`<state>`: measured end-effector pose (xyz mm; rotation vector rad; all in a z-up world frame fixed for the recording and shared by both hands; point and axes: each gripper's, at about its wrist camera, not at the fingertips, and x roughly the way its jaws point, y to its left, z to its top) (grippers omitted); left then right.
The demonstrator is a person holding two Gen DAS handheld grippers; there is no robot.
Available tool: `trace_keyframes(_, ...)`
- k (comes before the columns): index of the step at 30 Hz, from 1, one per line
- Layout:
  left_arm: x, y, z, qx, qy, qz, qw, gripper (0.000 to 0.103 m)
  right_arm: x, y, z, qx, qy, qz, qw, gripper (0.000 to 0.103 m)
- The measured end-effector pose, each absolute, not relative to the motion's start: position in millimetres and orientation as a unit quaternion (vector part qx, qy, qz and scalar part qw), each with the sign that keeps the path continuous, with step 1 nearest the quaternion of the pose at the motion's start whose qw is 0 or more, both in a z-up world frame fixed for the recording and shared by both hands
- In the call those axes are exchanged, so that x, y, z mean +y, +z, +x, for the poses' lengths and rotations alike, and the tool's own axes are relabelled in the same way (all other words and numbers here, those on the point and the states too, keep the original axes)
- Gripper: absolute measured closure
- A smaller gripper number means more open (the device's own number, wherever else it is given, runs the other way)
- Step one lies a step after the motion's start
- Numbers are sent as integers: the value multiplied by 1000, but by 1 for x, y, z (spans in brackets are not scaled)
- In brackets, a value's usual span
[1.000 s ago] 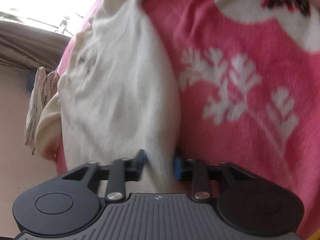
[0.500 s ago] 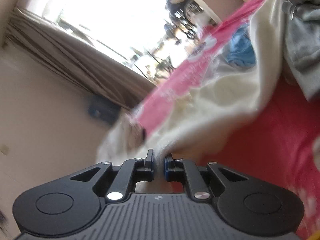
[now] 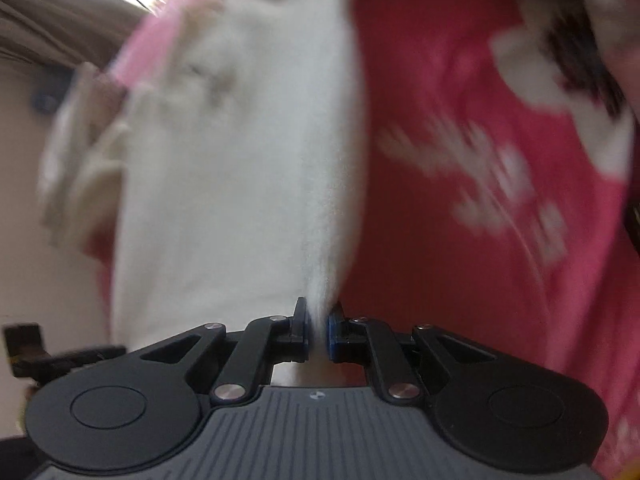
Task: Fold clothes
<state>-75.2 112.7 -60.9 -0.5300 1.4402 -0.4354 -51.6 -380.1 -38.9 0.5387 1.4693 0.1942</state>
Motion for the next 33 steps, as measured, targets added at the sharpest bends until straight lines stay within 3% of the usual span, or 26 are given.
trace_keyframes(15,80,-121,-74,686,-201,-125,688,98,-362,-103,-28,729,74,100,673,94)
trace_keyframes(16,79,-123,-76,681,-206,-113,694,96,-364,-101,-28,728,73,100,674,92)
trace_keyframes(17,79,-122,-78,673,-211,-105,701,95,-366,-97,-30,726,72,99,676,85)
trace_keyframes(18,80,-120,-81,665,-217,-97,708,92,-369,-93,-33,725,69,96,678,72)
trace_keyframes(20,83,-114,-88,651,-228,-77,720,86,-381,-86,-39,724,55,96,681,63)
trace_keyframes(25,99,-89,-100,631,-221,-39,742,82,-413,-55,-49,695,13,87,713,65)
trace_keyframes(27,109,-74,-105,618,-213,-17,757,82,-417,-38,-51,659,24,92,746,75)
trace_keyframes(33,88,-75,-89,576,-198,-8,793,75,-378,-12,-43,518,93,65,848,75)
